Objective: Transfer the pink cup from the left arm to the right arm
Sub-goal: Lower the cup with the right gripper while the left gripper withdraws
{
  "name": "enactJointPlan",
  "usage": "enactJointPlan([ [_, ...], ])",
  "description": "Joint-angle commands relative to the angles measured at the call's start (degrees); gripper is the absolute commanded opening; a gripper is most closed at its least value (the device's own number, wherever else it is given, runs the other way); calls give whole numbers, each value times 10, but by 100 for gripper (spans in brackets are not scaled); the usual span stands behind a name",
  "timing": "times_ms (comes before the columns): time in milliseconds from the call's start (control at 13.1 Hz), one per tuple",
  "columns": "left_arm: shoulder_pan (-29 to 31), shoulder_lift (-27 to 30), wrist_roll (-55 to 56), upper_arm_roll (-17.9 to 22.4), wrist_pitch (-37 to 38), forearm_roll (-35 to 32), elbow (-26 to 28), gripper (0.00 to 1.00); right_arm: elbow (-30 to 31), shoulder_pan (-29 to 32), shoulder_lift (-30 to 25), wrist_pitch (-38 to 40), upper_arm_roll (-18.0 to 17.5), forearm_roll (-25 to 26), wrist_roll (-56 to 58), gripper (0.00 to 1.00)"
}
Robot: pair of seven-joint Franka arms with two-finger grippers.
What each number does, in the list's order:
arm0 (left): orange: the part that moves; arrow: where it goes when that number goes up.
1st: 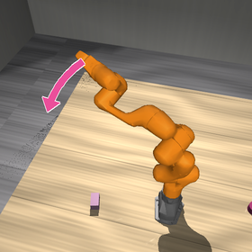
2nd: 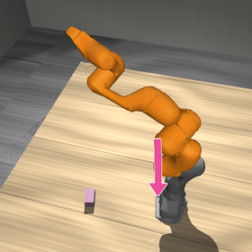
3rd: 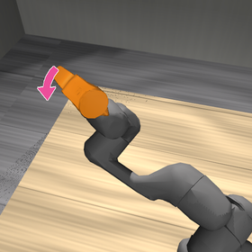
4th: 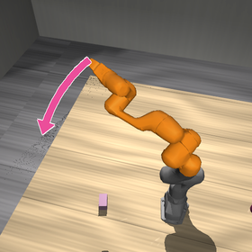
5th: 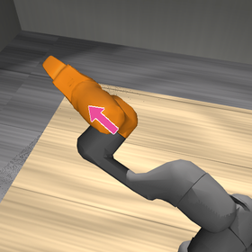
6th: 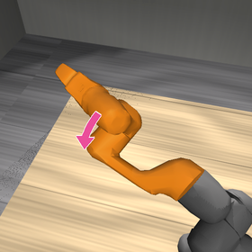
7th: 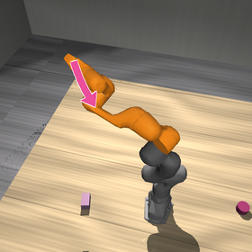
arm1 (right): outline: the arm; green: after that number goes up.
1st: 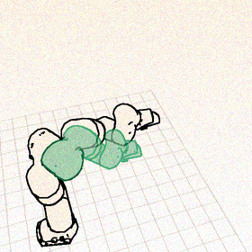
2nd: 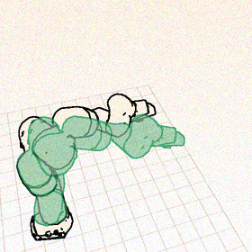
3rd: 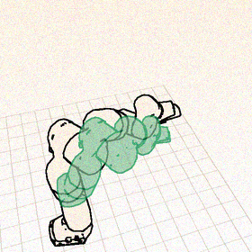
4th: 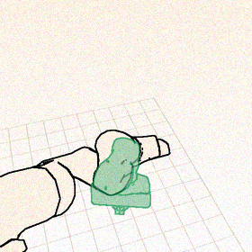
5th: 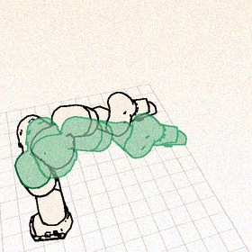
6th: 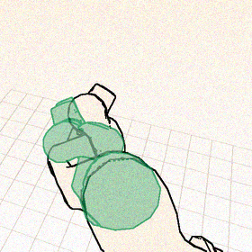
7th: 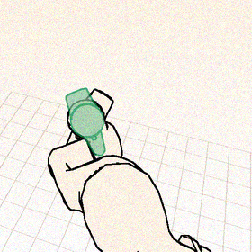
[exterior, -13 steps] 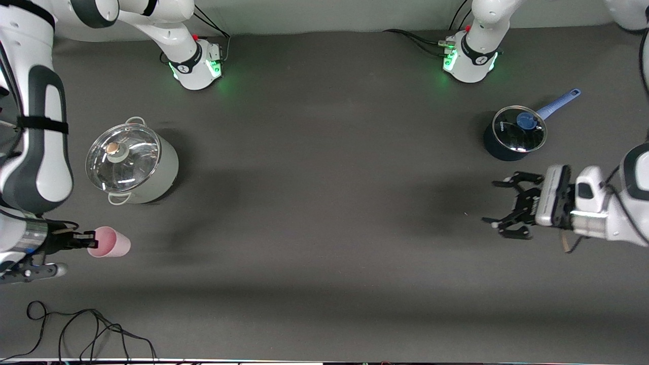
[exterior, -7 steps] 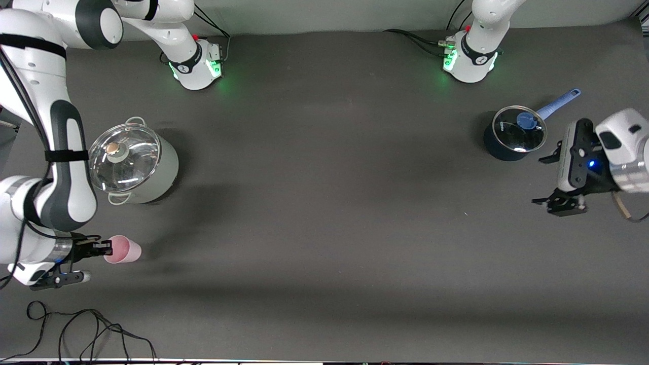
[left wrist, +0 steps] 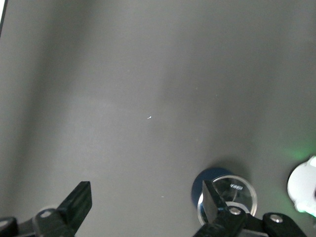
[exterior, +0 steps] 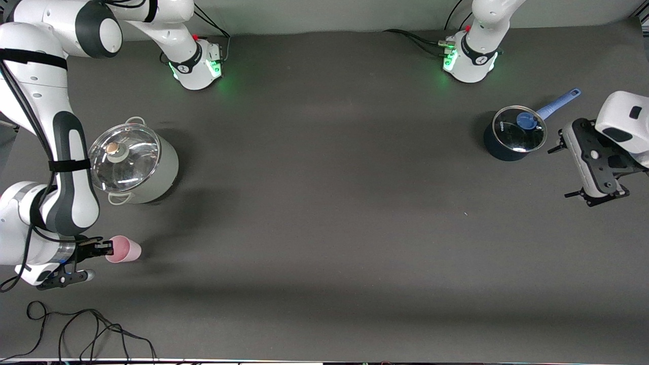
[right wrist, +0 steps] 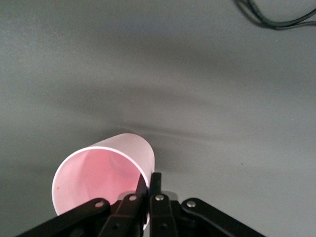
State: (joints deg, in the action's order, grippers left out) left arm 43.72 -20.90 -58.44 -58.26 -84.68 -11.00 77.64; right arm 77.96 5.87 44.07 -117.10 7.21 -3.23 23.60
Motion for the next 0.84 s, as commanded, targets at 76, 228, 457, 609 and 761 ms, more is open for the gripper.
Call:
enactJointPlan([
  [76, 1, 20, 195, 7, 1, -8, 11, 100, -7, 2, 15, -17, -2, 4, 12, 0],
  [228, -1, 24, 318, 6, 1, -8, 11, 100, -7, 2, 19, -18, -2, 2, 10, 4],
  [457, -9, 24, 506, -4, 14, -1, 12, 100, -8, 3, 20, -18, -2, 2, 10, 98],
  [609, -27, 23, 554, -5, 22, 0, 16, 100, -8, 3, 16, -15, -2, 2, 9, 99],
  [761, -41, 20, 572, -5, 22, 0, 15, 100, -6, 4, 11, -8, -2, 3, 10, 99],
])
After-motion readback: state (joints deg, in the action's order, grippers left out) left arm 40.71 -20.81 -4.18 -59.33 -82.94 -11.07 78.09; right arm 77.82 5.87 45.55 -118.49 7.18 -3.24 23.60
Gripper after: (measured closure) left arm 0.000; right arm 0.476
